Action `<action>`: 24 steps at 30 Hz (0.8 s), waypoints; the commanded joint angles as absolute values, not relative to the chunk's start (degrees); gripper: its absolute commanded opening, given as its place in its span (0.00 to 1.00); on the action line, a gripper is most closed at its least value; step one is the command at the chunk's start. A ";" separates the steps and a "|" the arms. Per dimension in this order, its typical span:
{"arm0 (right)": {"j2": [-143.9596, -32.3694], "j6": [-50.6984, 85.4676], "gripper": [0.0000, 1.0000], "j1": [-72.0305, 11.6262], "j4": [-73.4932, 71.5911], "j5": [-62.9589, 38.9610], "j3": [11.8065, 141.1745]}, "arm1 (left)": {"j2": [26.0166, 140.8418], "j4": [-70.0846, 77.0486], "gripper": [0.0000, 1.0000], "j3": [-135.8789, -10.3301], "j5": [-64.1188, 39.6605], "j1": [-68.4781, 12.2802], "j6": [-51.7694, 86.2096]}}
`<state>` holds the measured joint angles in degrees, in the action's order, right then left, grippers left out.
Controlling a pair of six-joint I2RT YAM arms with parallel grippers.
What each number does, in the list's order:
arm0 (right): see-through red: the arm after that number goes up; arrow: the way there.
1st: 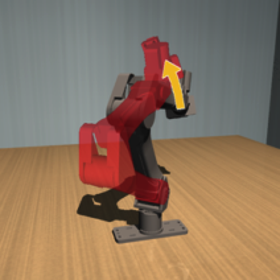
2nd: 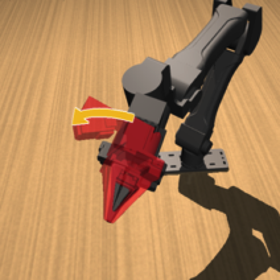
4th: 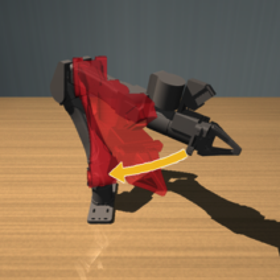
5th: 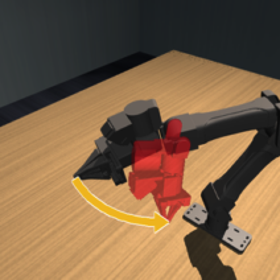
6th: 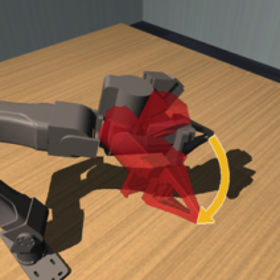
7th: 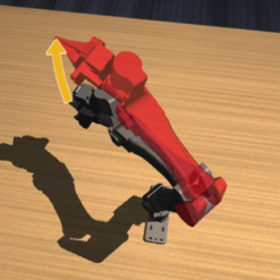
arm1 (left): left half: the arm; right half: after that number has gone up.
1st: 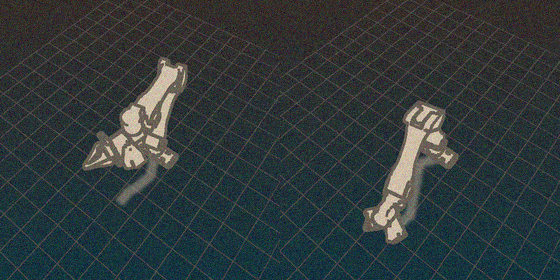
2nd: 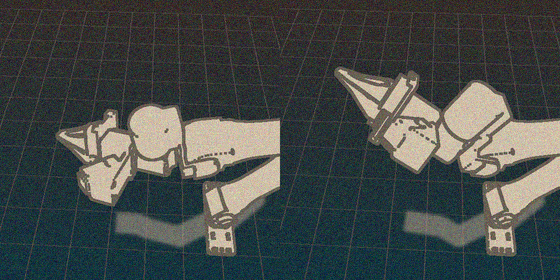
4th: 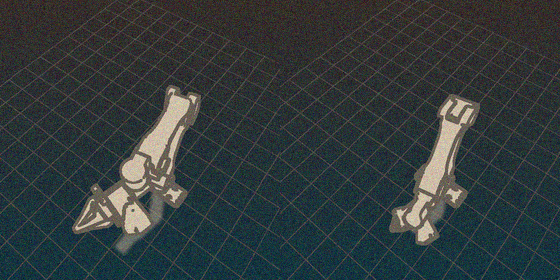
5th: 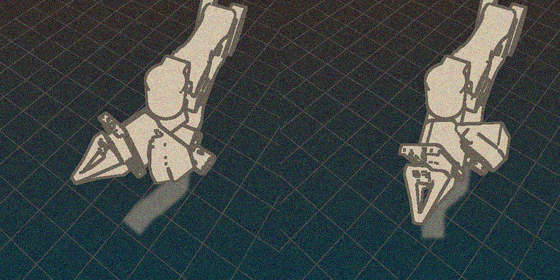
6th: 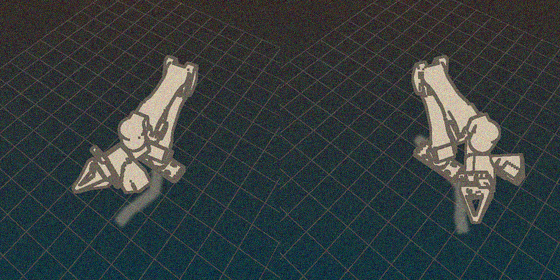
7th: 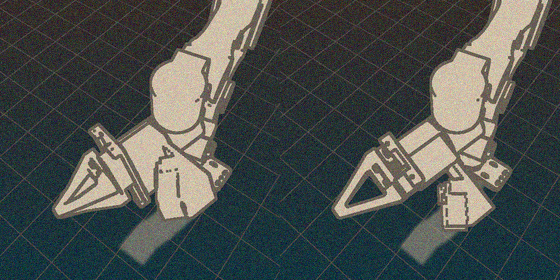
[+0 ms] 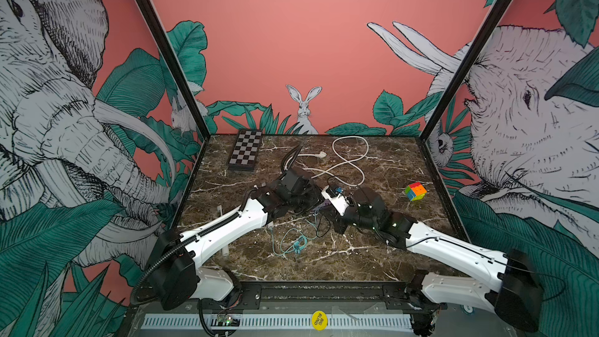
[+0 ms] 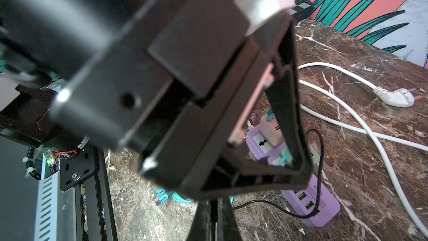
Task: Charge the electric toothbrush
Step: Pick up the charging cable from the center of the board.
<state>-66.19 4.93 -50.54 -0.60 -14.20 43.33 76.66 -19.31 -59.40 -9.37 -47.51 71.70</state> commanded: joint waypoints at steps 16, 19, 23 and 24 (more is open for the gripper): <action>-66.03 6.16 0.00 -50.71 -0.89 -15.79 44.60 | 71.36 -20.33 0.26 -56.75 -9.07 -49.34 70.08; -67.03 6.74 0.00 -50.71 0.05 -15.89 45.30 | 71.49 -22.33 0.23 -58.10 -8.09 -49.87 68.74; -68.41 7.36 0.00 -50.71 1.27 -16.67 46.39 | 71.72 -23.12 0.17 -58.67 -7.26 -50.52 67.73; -68.67 7.53 0.00 -50.71 1.38 -16.70 46.50 | 71.80 -23.53 0.16 -58.87 -6.96 -50.61 67.68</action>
